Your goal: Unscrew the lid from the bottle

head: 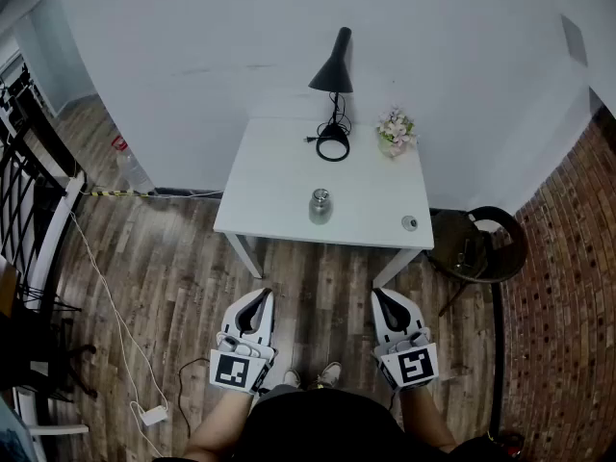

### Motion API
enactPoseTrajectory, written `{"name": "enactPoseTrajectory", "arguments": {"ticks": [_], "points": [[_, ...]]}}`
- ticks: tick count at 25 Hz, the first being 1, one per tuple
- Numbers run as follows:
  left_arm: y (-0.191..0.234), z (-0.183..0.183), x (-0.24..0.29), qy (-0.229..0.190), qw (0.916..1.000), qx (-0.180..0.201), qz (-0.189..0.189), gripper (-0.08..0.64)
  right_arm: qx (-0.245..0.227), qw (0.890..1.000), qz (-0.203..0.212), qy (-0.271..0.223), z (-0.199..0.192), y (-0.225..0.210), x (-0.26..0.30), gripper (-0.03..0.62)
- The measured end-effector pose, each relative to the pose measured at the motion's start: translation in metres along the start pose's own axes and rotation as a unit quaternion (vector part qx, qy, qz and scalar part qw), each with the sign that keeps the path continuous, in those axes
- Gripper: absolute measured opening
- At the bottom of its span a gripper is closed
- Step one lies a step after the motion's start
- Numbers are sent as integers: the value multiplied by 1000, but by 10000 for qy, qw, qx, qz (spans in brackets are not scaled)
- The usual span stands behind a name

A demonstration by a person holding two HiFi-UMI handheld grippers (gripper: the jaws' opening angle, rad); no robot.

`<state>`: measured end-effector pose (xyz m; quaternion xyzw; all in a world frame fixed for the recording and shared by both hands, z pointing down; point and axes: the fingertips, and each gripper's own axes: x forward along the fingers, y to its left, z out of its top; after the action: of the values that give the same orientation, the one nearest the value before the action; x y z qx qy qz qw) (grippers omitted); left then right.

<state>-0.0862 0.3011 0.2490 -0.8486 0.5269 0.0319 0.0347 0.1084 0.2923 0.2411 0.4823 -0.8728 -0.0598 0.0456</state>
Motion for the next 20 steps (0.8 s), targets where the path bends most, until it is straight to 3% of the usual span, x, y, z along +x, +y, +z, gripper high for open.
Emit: {"name": "enactPoseTrajectory", "arguments": {"ticks": [3, 7, 11, 17, 20], "points": [[-2, -2, 1, 49, 10000, -12, 24, 21, 105, 9999, -14, 69, -8, -4, -3, 12], [-7, -2, 7, 45, 10000, 25, 65, 21, 434, 9986, 175, -234, -3, -9, -2, 14], [-13, -3, 12, 70, 9999, 103, 110, 21, 455, 9987, 234, -3, -23, -16, -3, 14], [-18, -12, 20, 164, 9998, 33, 131, 21, 441, 9980, 446, -84, -25, -13, -2, 14], [-17, -10, 36, -49, 10000, 73, 28, 21, 510, 9978, 426, 26, -32, -23, 3, 14]]}}
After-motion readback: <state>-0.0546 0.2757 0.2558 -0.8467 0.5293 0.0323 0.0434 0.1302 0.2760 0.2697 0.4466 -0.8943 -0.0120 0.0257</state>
